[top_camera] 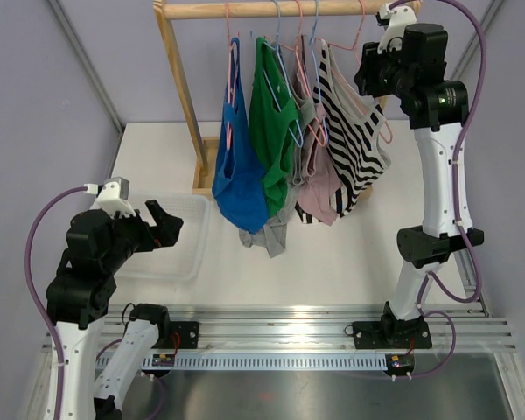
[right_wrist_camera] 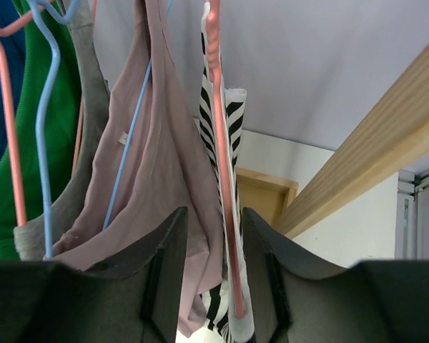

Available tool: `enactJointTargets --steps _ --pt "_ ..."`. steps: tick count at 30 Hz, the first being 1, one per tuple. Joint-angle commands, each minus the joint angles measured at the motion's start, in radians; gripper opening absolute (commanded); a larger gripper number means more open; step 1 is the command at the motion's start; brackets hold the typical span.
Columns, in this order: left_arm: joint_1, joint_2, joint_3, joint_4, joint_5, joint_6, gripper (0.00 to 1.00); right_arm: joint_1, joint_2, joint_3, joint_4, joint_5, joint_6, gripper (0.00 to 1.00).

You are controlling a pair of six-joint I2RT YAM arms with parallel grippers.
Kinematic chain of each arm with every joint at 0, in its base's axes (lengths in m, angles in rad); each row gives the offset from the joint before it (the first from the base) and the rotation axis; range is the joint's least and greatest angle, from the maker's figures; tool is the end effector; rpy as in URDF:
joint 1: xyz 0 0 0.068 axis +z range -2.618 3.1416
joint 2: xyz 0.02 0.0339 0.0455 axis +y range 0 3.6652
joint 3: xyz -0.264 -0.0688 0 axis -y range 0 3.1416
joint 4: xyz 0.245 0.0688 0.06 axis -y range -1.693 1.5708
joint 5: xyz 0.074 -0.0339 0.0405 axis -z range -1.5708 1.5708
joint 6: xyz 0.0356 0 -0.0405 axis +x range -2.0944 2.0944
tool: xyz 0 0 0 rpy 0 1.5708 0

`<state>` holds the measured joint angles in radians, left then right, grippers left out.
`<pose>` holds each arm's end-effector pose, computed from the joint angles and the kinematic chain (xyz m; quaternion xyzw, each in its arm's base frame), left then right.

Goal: Remove the tank top from the hanger

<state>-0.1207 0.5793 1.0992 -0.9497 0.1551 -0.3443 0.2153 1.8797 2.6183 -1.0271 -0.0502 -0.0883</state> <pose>0.0799 -0.0152 0.3863 -0.0520 0.8385 -0.1875 0.5089 0.3377 0.0757 0.5431 -0.1360 0.7897 0.0580 0.5954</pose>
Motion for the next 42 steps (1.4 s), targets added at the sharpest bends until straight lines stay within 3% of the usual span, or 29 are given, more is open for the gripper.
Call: enactJointTargets --steps 1,4,7,11,13,23,29,38,42 --pt "-0.004 -0.006 0.024 0.028 0.037 0.019 0.99 -0.008 0.019 0.048 0.010 -0.049 -0.027 0.43" --pt "-0.004 -0.007 0.019 0.031 0.038 0.021 0.99 -0.010 0.019 0.016 0.033 -0.050 -0.037 0.30" --pt "-0.004 -0.010 0.016 0.034 0.035 0.022 0.99 -0.010 0.012 -0.023 0.039 -0.047 -0.045 0.26" --pt "-0.004 -0.013 0.018 0.034 0.032 0.022 0.99 -0.010 -0.027 -0.089 0.081 -0.031 -0.050 0.13" --pt "-0.004 -0.013 0.019 0.034 0.034 0.022 0.99 -0.010 -0.033 -0.083 0.090 -0.030 -0.042 0.00" --pt "-0.004 -0.006 0.044 0.051 0.119 0.022 0.99 -0.008 -0.140 -0.080 0.234 -0.034 0.038 0.00" --pt "-0.005 0.033 0.089 0.065 0.201 0.031 0.99 -0.010 -0.186 -0.036 0.159 -0.019 0.064 0.00" --pt "-0.082 0.151 0.226 0.140 0.228 0.034 0.99 -0.010 -0.607 -0.504 0.136 0.027 0.170 0.00" --pt "-0.224 0.288 0.347 0.157 0.134 0.042 0.99 -0.010 -0.741 -0.612 0.041 0.013 0.197 0.00"
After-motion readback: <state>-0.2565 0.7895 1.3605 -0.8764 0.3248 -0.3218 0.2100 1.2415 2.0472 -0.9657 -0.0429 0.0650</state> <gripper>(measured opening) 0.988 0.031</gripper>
